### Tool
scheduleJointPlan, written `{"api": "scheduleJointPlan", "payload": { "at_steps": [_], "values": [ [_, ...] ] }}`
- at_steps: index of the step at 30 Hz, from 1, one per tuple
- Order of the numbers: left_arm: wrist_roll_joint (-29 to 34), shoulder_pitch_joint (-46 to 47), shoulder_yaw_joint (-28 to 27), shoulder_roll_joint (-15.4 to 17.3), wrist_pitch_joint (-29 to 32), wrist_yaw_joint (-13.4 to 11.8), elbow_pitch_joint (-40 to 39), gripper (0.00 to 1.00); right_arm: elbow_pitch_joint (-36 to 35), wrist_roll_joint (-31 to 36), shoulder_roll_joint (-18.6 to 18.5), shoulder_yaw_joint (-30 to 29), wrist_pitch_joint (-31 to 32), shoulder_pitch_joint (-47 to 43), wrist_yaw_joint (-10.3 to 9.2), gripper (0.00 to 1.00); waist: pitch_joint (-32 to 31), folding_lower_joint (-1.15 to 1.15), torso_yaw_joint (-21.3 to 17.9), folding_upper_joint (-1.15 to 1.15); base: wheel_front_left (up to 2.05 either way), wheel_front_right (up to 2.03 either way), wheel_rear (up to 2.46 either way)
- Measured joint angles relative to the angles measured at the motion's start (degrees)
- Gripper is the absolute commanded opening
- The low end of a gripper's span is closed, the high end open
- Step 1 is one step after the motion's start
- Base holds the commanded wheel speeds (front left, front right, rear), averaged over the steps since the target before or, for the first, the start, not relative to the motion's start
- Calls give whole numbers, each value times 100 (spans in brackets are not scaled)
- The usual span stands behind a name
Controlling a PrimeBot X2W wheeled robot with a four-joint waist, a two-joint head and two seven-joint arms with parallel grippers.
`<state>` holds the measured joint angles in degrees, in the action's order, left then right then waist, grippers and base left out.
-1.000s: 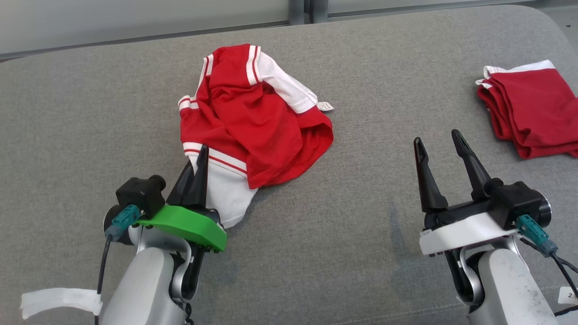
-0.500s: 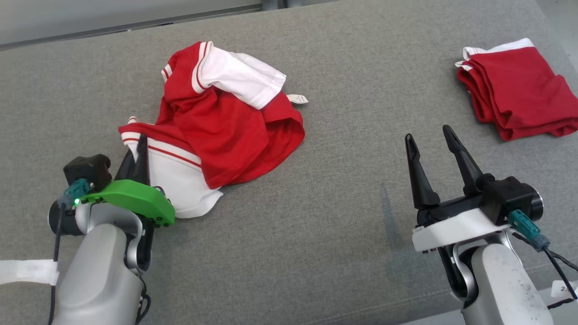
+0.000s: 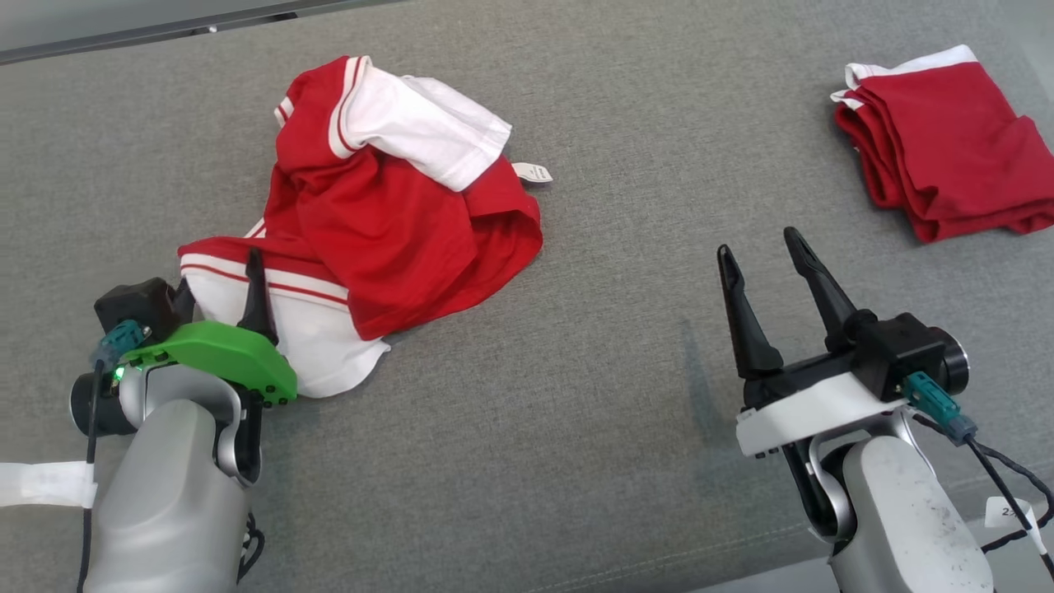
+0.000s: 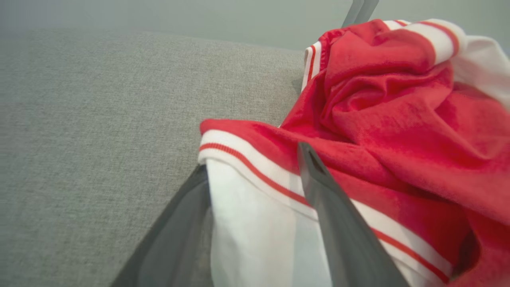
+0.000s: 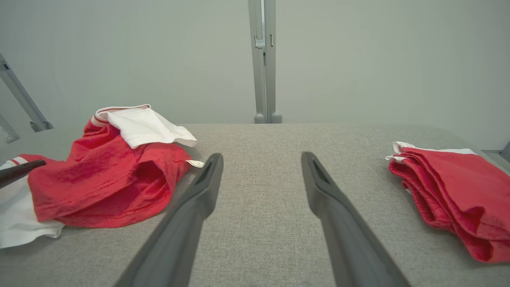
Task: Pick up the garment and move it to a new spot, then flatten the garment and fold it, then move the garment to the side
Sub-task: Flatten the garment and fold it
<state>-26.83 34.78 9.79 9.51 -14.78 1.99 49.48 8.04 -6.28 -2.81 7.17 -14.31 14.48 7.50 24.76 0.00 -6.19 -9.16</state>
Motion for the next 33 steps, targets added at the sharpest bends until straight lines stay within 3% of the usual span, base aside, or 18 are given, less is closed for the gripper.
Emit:
{"api": "scheduleJointPlan", "payload": {
  "at_steps": [7, 19, 27, 33],
  "values": [
    [360, -407, -63, -208, -24, 80, -934, 100, 230, 0, 0, 37, 20, 55, 0, 100, -123, 0, 331, 0, 0, 0, 0],
    [708, -1726, -249, -530, -25, 149, -2627, 100, 1043, 60, 0, 153, 207, 427, 0, 100, -443, 0, 1241, -1, 0, 0, 0],
    [578, -2343, -159, -649, -25, 38, -3330, 100, 1925, -300, 4, 411, 257, 758, 0, 100, -510, 0, 1870, -1, 0, 0, 0],
    [476, -2516, 235, -660, -25, -205, -3795, 100, 2744, -376, 2, 353, 189, 1122, 0, 100, -460, 0, 2323, -1, 0, 0, 0]
  ]
}}
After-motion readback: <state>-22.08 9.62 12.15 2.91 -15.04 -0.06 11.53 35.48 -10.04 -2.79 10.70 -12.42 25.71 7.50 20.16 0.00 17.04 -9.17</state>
